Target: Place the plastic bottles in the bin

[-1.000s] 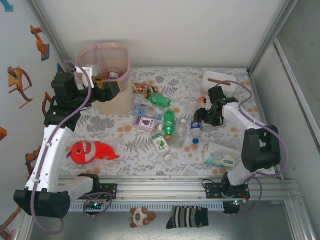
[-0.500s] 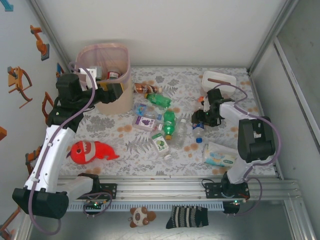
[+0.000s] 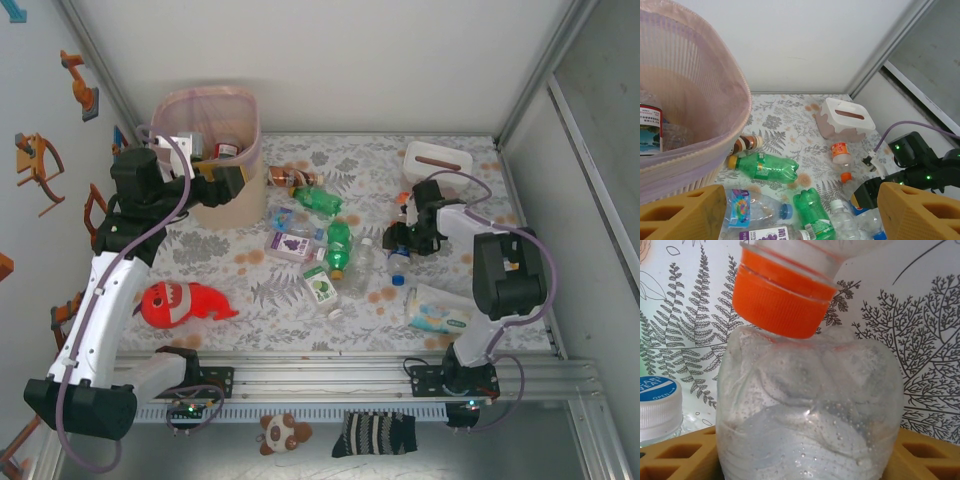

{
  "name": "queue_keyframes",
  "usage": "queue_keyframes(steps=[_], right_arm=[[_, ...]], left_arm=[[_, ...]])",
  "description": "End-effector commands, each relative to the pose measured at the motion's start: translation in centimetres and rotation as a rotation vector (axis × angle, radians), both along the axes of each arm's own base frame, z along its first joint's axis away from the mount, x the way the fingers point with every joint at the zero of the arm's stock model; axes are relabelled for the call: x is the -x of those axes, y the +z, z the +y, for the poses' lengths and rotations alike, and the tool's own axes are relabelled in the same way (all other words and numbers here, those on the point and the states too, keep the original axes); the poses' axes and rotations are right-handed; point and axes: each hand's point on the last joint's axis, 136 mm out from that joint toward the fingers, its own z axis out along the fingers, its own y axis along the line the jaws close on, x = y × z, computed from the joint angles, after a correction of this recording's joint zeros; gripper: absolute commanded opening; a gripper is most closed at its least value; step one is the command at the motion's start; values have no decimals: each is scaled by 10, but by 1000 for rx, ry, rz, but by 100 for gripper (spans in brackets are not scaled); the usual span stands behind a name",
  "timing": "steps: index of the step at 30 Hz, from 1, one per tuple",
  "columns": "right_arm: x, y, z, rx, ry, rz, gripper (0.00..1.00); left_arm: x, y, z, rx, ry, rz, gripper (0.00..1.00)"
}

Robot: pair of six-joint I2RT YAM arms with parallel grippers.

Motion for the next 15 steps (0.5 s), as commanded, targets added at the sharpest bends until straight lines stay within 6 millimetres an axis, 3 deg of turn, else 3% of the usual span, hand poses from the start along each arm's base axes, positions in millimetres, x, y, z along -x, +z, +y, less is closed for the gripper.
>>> queue_keyframes(steps=[1, 9, 15], right_arm=[[1, 3, -5, 17, -2, -7, 62], [0, 28, -6, 9, -15, -62, 56], [3, 75, 2, -39, -17, -165, 56]], left_arm=[[1, 6, -2, -9, -14, -47, 79], [4, 7, -6, 18, -35, -55, 78], [8, 17, -15, 75, -86, -98, 78]])
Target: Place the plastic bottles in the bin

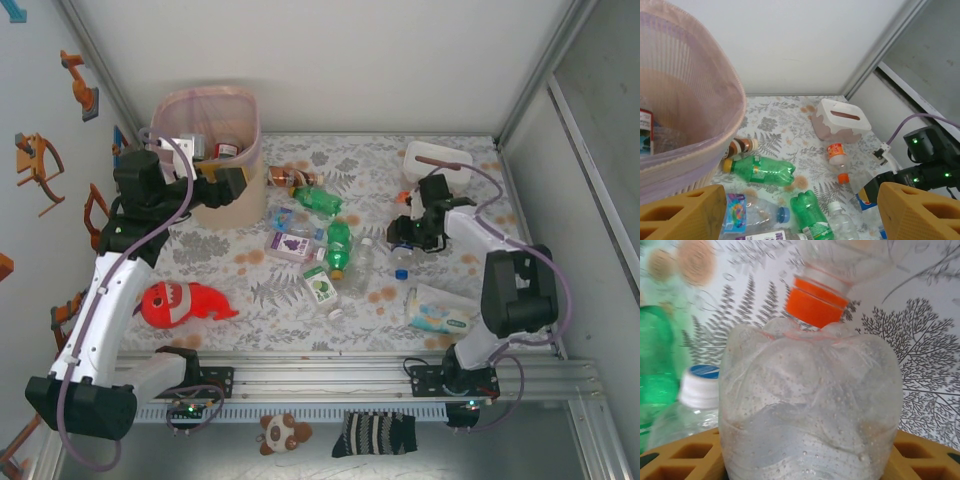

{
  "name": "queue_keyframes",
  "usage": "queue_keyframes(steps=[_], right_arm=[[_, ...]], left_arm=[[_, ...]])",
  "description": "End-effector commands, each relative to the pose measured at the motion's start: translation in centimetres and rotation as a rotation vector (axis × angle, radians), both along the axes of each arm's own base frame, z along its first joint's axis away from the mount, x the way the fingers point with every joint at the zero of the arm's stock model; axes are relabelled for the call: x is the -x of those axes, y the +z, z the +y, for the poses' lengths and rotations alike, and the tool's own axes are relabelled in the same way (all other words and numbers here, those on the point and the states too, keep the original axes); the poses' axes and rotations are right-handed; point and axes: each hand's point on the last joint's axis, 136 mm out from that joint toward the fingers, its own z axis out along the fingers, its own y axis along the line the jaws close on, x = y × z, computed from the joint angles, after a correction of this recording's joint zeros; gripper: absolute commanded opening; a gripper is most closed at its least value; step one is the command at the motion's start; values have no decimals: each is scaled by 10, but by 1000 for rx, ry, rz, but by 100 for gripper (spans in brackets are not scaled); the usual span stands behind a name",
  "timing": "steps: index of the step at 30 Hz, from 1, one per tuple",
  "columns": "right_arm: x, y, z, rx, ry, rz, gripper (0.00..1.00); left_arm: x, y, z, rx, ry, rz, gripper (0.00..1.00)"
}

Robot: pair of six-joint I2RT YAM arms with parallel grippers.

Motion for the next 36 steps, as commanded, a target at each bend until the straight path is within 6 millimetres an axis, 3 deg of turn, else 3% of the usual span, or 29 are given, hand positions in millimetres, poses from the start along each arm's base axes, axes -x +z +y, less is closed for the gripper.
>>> queue_keyframes(steps=[1, 9, 13, 24, 30, 36], right_arm=[[4, 37, 5, -38, -4, -74, 55], [10, 139, 38, -190, 108, -363, 53], [19, 196, 56, -296, 185, -533, 51], [74, 324, 100, -529, 441, -931, 50], [108, 368, 113, -616, 556, -1088, 50], [144, 386, 134, -677, 727, -1179, 50]], left_arm=[[10, 24, -11, 68, -72, -91, 79], [20, 46, -30, 161, -200, -193, 78], [37, 61, -51, 217, -349, -253, 78], [77, 78, -107, 201, -589, -401, 77], [105, 85, -142, 201, -739, -489, 77], [133, 91, -167, 211, -873, -523, 80]])
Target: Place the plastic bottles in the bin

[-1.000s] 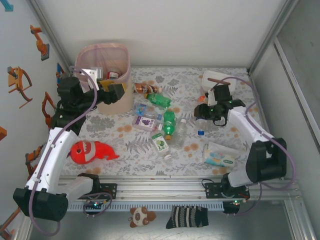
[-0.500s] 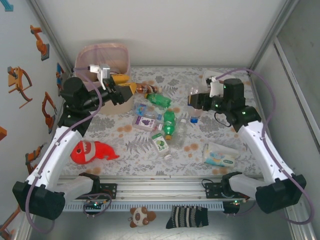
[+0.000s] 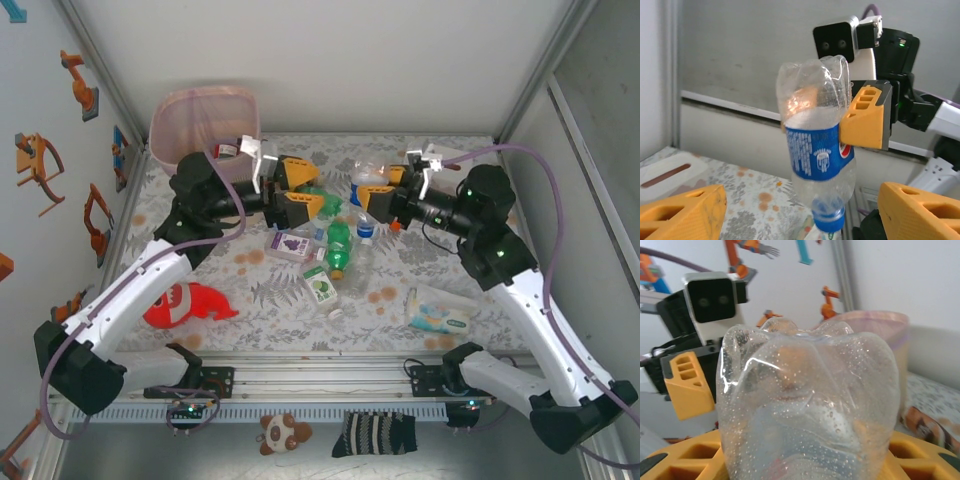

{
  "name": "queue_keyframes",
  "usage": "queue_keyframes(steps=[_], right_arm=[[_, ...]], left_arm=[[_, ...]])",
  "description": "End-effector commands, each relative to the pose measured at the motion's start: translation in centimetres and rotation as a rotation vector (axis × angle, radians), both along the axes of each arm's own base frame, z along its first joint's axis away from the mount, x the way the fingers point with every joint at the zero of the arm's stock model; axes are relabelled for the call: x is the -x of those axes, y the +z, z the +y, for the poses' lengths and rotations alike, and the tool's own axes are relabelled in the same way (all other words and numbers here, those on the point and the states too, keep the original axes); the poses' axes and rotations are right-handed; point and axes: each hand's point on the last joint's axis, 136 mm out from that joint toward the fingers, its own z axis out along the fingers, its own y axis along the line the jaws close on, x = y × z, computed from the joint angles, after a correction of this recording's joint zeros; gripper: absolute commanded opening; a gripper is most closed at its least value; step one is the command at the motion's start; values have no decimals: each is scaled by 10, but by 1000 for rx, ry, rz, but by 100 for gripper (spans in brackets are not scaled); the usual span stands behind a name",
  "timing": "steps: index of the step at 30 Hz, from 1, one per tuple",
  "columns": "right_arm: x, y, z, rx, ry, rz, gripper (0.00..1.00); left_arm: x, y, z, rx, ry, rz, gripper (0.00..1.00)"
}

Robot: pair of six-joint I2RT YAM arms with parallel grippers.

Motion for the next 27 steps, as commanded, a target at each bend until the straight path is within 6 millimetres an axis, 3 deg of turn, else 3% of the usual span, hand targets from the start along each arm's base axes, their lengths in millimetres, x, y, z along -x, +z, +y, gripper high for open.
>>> queue_keyframes(steps=[1, 6, 14, 27], right_arm=[[31, 36, 9, -44, 104, -173, 50], [52, 47, 21, -50, 175, -234, 50], [62, 61, 23, -79, 176, -280, 50], [65, 62, 34, -93, 206, -292, 50]], left_arm=[[26, 26, -7, 48, -97, -139, 80], [41, 26, -18, 38, -154, -157, 81], [57, 23, -28, 20, -241, -160, 80], [76, 23, -34, 13, -318, -167, 63]])
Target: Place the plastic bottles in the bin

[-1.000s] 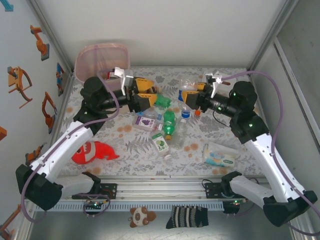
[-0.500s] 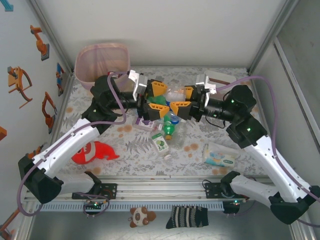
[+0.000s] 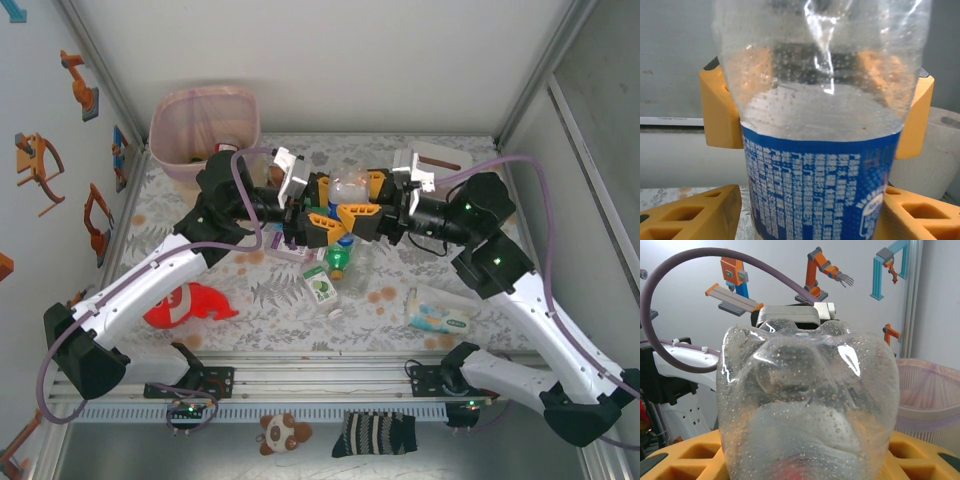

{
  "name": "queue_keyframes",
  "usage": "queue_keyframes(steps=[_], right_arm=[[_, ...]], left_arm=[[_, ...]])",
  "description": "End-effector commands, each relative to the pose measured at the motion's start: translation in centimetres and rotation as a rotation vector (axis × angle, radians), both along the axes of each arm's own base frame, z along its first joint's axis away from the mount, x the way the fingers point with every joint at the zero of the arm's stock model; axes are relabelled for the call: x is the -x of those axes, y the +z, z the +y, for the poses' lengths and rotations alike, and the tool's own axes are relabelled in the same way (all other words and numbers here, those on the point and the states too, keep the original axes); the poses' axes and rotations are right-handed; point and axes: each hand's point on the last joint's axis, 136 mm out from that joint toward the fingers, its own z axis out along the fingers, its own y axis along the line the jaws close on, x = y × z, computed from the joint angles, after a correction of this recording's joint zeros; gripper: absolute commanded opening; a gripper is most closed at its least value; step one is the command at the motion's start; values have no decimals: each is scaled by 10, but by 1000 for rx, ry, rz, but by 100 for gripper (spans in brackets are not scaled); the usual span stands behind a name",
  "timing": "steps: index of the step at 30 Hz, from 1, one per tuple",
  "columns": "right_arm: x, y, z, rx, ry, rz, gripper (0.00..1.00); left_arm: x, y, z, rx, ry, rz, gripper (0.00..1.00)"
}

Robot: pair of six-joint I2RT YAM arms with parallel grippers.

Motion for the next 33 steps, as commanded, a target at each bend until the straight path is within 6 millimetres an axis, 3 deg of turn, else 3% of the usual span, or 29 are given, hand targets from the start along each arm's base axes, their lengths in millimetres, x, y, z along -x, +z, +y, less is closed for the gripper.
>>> queue_keyframes(steps=[1, 14, 25, 33], right_arm=[[6, 19, 1, -42, 9, -68, 50], [4, 15, 7, -18, 10, -61, 51], [3, 8, -4, 19, -60, -60, 73], [6, 11, -21, 29, -147, -90, 75]], left_arm=[[14, 16, 5, 33, -42, -60, 62], [20, 15, 10, 32, -46, -83, 50], [19, 10, 17, 7, 7, -102, 47], [-2, 3, 26, -28, 134, -92, 47]])
